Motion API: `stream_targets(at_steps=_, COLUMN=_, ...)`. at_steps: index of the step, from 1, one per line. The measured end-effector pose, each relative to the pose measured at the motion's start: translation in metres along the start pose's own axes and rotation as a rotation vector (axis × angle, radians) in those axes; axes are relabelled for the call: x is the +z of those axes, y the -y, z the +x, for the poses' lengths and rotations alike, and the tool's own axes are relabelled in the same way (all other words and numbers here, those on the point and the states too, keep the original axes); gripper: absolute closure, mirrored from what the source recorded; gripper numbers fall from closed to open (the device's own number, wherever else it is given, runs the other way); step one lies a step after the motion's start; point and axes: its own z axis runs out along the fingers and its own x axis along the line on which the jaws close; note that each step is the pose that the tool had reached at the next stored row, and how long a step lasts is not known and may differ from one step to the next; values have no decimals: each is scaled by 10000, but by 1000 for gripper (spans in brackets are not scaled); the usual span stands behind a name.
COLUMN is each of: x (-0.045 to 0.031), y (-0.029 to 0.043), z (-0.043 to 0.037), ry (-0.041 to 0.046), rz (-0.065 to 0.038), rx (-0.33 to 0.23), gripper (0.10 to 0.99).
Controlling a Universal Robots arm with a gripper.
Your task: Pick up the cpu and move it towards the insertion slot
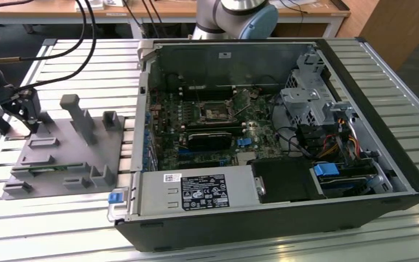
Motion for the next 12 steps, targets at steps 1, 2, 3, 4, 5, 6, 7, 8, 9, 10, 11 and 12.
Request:
stream_targets(at_steps=1, x=-9, y=0, z=0, ry=0, rz=0, rx=0, gripper=545)
stream_targets(at_steps=2, x=-17, y=0, z=0, ry=0, rz=0, rx=0, gripper=545)
stream_targets(at_steps=3, x=-25, y=-1, z=0, ry=0, rz=0, rx=0, gripper=545)
stream_targets(at_steps=4, x=-32, y=-1, z=0, ry=0, rz=0, rx=0, gripper=545)
stream_targets(at_steps=5, x=-40, y=-1, z=0, ry=0, rz=5, rx=-1, gripper=545)
stream_targets(at_steps=6, x=-45, y=-1, z=-1, ry=1, rz=14, rx=-2, gripper=545)
stream_targets(at_steps=7, x=-52, y=-1, z=-1, ry=0, rz=19, rx=-2, gripper=545)
stream_targets(at_steps=8, x=-59, y=-1, z=-1, ry=0, rz=25, rx=-2, gripper=545)
stream_targets(at_steps=9, x=-70, y=-2, z=0, ry=-1, rz=26, rx=0, gripper=545)
stream_targets(at_steps=10, x=-82, y=-3, z=0, ry=0, rz=26, rx=0, gripper=545)
stream_targets(at_steps=11, x=-114, y=-4, z=0, ry=0, rz=27, rx=0, gripper=545)
stream_targets(at_steps=12, x=-122, y=-5, z=0, ry=0, rz=26, rx=0, gripper=545)
